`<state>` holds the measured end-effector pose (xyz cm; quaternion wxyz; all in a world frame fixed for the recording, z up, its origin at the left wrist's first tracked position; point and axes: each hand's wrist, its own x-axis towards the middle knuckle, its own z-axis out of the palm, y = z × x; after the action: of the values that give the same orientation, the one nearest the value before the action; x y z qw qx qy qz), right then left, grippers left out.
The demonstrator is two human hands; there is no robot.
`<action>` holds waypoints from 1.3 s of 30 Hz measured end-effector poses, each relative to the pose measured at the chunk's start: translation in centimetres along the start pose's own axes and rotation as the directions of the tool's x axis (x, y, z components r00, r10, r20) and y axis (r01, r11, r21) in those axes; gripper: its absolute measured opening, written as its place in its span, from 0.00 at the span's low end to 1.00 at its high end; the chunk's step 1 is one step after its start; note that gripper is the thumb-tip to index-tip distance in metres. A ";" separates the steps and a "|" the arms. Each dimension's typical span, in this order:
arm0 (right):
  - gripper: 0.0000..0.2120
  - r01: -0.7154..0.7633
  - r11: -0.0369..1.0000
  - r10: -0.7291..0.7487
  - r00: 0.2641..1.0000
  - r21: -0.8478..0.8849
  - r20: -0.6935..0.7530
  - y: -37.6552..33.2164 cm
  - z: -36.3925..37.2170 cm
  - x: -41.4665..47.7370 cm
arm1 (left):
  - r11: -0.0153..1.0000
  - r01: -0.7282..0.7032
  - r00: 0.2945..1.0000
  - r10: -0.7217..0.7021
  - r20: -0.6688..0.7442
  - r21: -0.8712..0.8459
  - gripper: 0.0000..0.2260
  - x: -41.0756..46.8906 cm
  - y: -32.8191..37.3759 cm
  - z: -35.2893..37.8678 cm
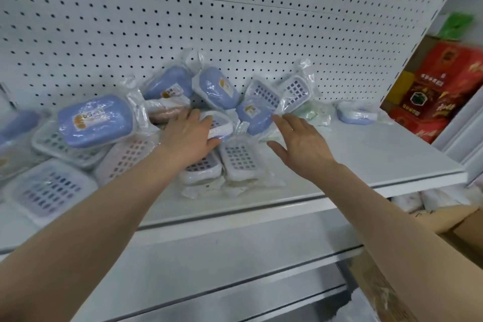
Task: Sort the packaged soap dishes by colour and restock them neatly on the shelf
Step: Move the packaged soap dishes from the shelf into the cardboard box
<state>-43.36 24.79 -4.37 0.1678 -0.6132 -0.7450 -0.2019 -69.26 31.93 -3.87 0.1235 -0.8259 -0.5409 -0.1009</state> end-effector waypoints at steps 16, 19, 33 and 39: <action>0.32 -0.122 0.986 0.104 0.983 0.112 0.150 2.3 3.2 7.0 | 0.988 0.123 0.989 -0.130 -0.068 -0.093 0.31 -0.6 2.1 -1.1; 0.32 -0.079 0.983 0.083 0.996 0.168 -0.014 4.4 3.0 5.2 | 0.990 0.053 0.998 -0.058 -0.034 -0.134 0.29 -0.7 3.7 -2.6; 0.40 -0.010 0.998 0.005 0.996 0.057 0.089 5.8 5.3 3.1 | 0.995 0.022 1.000 -0.020 0.021 -0.095 0.25 -0.2 7.7 -3.2; 0.34 0.026 0.991 -0.025 1.000 0.134 -0.003 6.9 4.7 3.1 | 0.947 0.077 0.977 -0.134 -0.167 -0.313 0.28 -0.8 7.8 -5.4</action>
<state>-37.21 30.91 -6.19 0.2065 -0.5908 -0.7646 -0.1537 -62.59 26.58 0.28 0.0393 -0.7917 -0.5485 -0.2664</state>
